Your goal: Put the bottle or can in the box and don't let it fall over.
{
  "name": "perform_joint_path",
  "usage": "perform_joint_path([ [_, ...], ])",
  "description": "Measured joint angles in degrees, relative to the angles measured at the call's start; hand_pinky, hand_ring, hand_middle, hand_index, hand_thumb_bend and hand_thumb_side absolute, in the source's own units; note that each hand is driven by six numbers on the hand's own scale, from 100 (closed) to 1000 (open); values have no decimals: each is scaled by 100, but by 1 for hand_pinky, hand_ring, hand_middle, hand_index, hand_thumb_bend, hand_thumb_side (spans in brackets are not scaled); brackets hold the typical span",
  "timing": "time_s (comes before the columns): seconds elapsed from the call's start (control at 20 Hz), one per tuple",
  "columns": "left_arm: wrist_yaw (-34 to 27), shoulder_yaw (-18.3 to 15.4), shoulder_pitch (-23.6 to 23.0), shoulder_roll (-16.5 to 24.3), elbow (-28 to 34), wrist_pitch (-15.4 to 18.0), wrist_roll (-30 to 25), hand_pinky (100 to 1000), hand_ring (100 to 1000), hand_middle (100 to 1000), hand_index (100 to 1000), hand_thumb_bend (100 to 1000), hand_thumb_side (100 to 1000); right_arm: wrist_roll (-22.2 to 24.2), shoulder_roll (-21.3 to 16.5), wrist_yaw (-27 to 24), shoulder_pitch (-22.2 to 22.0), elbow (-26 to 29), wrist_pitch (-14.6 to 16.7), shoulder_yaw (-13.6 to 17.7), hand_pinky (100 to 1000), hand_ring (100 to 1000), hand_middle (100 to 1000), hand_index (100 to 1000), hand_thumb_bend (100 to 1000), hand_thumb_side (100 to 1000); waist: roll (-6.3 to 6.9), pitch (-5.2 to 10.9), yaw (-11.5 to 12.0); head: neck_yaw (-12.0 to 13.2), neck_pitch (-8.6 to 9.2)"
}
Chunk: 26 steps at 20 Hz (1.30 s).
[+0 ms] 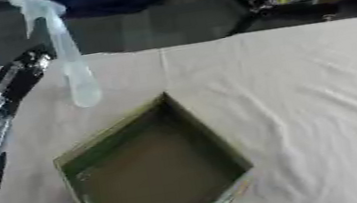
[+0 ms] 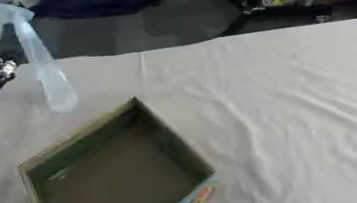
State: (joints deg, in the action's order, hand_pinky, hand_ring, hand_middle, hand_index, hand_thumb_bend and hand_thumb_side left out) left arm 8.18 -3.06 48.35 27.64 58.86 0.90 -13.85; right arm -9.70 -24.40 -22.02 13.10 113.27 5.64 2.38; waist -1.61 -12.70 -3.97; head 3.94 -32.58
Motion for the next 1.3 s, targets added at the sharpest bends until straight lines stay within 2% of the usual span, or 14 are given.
perform_joint_path([
  [0.7, 110, -40, 268, -105, -237, -132, 321, 1000, 1000, 1000, 905, 100, 796, 77, 52, 0, 51, 0, -24, -35, 1000, 1000, 1000, 1000, 100, 470, -37, -45, -31, 15, 197],
  [1.3, 241, -71, 484, -205, -281, -350, 901, 1000, 1000, 1000, 897, 100, 758, 127, 55, -1, 75, 0, -25, -52, 1000, 1000, 1000, 1000, 100, 470, -68, -76, -44, 24, 246],
])
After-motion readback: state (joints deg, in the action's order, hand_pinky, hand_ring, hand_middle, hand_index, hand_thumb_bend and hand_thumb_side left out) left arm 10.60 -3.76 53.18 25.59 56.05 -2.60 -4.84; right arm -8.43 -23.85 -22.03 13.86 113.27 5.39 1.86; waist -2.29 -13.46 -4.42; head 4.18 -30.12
